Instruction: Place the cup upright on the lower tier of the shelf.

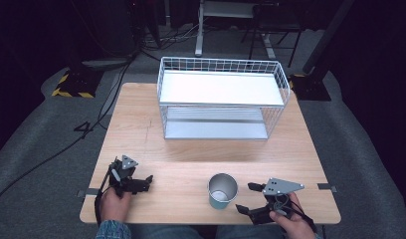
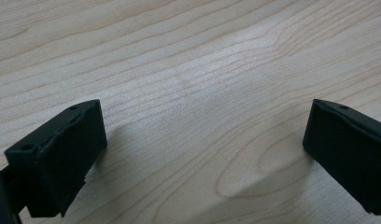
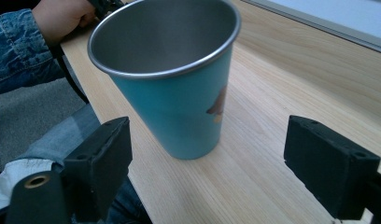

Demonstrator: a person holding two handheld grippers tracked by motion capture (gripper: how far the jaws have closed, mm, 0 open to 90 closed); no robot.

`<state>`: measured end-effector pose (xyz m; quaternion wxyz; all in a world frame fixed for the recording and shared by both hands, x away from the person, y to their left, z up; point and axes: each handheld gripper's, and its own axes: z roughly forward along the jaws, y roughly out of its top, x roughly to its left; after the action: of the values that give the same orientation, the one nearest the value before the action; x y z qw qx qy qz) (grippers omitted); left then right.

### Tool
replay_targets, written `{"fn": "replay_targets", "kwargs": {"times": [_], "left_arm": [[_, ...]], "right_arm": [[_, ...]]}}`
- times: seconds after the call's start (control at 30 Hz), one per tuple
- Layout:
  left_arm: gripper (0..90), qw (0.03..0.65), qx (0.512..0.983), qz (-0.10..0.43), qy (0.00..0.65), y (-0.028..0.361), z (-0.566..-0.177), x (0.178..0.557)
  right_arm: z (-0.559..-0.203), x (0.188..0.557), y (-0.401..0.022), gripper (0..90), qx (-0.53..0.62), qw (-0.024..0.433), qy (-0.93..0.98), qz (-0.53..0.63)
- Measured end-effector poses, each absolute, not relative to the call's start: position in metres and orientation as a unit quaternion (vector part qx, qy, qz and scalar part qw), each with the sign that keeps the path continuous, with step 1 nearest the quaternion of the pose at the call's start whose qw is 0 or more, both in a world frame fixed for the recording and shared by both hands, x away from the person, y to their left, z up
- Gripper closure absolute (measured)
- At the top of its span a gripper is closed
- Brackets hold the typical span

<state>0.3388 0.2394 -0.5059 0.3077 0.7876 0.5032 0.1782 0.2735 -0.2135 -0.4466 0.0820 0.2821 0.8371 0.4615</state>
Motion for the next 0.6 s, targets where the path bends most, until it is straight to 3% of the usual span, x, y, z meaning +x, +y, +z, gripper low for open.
{"fn": "replay_targets", "kwargs": {"times": [0.6], "left_arm": [[0.0, 0.308, 0.788, 0.178, 0.503, 0.239, -0.506, 0.339]], "right_arm": [[-0.472, 0.278, -0.173, 15.7, 0.268, 0.085, 0.844, 0.457]]}}
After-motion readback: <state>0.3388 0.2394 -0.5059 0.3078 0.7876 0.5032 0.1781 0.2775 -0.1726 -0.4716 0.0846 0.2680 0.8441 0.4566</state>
